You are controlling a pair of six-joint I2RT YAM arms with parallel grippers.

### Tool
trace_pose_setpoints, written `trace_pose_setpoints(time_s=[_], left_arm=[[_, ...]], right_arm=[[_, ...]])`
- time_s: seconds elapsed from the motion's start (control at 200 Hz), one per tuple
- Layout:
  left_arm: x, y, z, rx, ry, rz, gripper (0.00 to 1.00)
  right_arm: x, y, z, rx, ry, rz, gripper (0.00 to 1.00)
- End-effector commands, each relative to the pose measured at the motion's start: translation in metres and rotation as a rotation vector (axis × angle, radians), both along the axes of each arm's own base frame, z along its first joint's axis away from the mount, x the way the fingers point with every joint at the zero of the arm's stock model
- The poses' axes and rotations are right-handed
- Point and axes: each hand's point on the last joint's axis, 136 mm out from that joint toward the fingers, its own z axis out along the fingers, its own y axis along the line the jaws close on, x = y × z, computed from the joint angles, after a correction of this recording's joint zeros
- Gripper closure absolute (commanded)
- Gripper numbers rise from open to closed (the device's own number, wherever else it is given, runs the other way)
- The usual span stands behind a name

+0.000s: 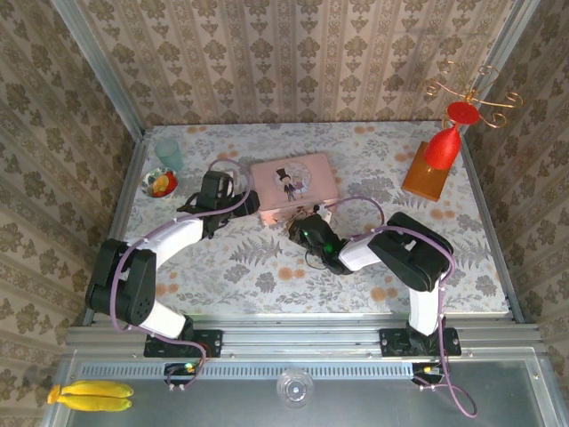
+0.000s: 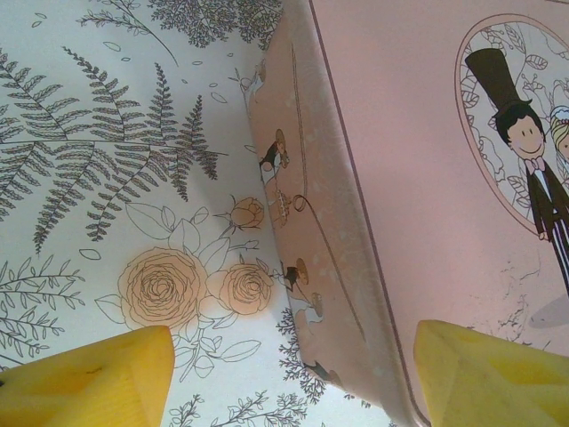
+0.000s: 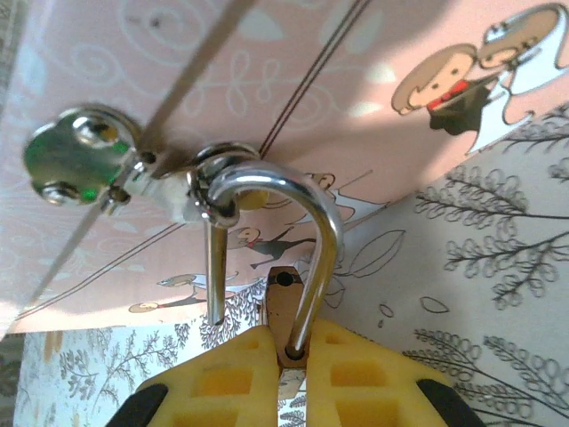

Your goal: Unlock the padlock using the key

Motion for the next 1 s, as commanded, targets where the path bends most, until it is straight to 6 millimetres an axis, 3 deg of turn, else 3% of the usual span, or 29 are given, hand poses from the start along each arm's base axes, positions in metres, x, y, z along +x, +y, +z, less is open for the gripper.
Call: trace_pose_setpoints(time_s=[0.0, 0.195, 0.485, 0.785, 0.805, 0.845, 0.995], left_arm=[[0.001, 0.001, 0.001, 0.006, -0.013, 0.012, 0.28], [0.003, 0.001, -0.005, 0.028, -0.001, 0.012, 0.28], [0.005, 0.0, -0.012, 0.067, 0.015, 0.003, 0.27], [0.013, -0.021, 0.02, 0.003, -0.086, -0.04, 0.26], [0.008, -0.032, 0.022, -0.004, -0.092, -0.068, 0.25], [0.009, -0.035, 0.025, -0.007, -0.099, -0.072, 0.25], [0.015, -0.046, 0.013, 0.015, -0.051, -0.092, 0.25]], right_arm=[[0.003, -0.017, 0.003, 0.022, 0.011, -0.082, 0.94], [0.003, -0.025, 0.0, 0.09, 0.024, -0.107, 0.96], [0.007, -0.021, 0.018, 0.18, -0.011, -0.072, 1.0], [0.007, -0.021, 0.022, 0.211, -0.002, -0.075, 1.0], [0.007, -0.021, 0.022, 0.21, -0.003, -0.075, 1.0], [0.007, -0.021, 0.023, 0.205, -0.007, -0.071, 1.0], [0.006, -0.023, 0.024, 0.198, -0.008, -0.078, 1.0]])
